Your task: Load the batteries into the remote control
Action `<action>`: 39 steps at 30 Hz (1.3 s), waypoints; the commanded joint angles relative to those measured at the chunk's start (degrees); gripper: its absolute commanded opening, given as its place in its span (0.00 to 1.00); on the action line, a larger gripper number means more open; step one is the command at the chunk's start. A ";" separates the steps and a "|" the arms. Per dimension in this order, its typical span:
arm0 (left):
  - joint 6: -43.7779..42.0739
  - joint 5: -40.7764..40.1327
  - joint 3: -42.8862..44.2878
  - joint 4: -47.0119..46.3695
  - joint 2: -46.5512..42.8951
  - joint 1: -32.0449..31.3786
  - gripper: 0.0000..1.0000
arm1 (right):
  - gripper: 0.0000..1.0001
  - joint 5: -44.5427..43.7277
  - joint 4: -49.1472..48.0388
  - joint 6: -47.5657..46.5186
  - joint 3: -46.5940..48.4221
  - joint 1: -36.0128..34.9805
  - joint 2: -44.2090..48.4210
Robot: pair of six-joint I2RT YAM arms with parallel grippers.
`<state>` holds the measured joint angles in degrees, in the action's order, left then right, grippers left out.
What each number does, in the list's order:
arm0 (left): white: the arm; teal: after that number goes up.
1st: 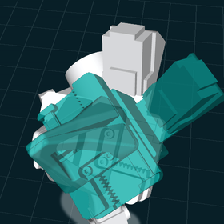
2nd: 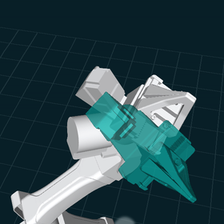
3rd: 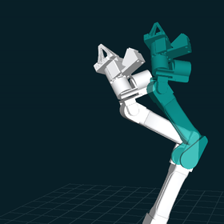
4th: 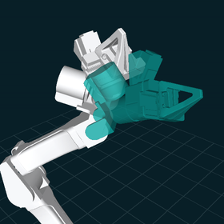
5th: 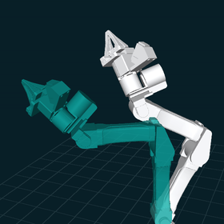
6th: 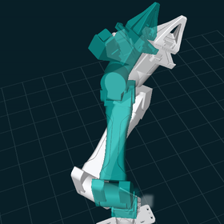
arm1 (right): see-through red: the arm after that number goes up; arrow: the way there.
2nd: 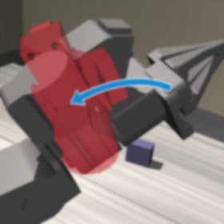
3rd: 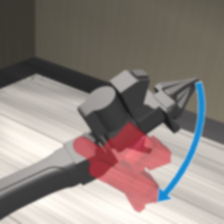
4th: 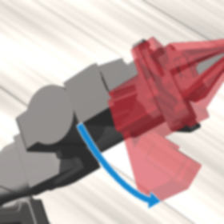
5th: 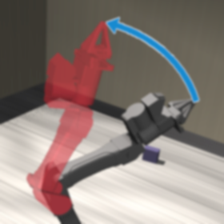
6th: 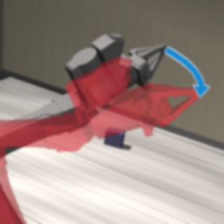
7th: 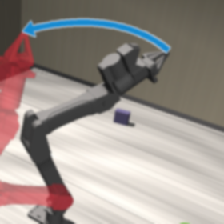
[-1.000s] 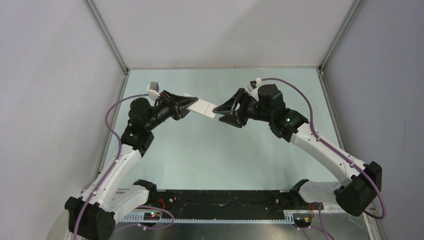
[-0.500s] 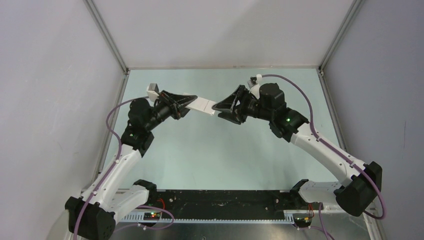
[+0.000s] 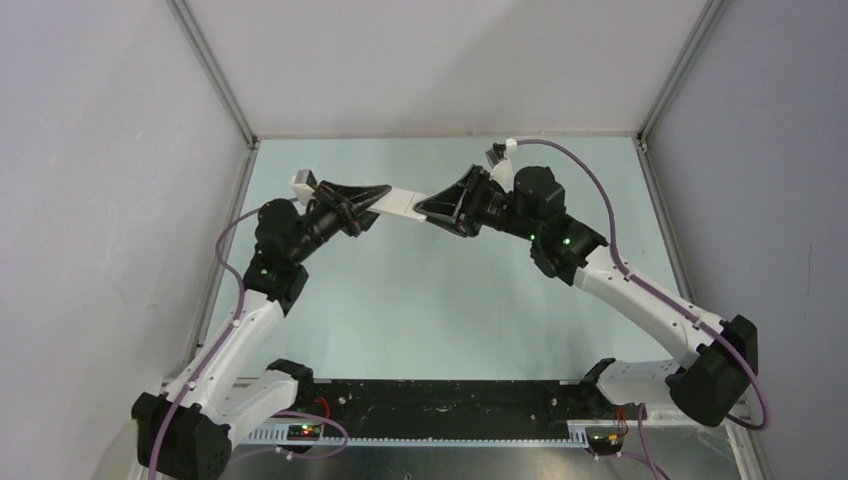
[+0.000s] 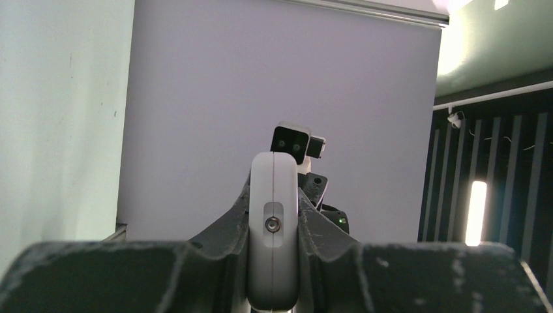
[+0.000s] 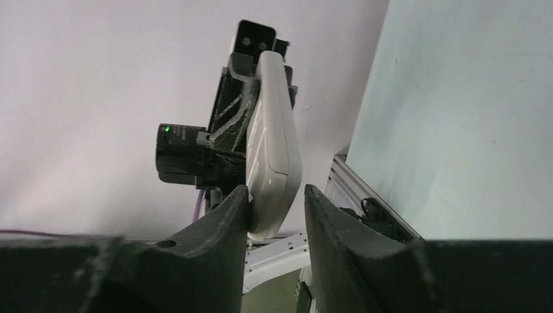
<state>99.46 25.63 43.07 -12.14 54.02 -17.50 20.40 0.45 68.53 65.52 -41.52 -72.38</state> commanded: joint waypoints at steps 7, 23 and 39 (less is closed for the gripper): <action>8.75 0.00 2.27 -14.38 -0.70 -0.18 0.00 | 0.21 3.40 -2.71 1.20 -1.84 -1.34 -5.49; 5.18 4.84 6.90 -15.79 1.81 -0.77 0.00 | 0.18 4.71 -5.40 2.26 -1.17 -1.96 -8.99; 2.77 11.63 11.51 -16.51 4.51 -4.22 0.00 | 0.22 2.67 -5.23 2.00 -0.21 -2.70 -10.60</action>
<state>96.75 24.71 48.80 -17.56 59.72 -15.94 20.84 -12.95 74.41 66.46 -40.73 -78.08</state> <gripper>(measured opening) 0.247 0.261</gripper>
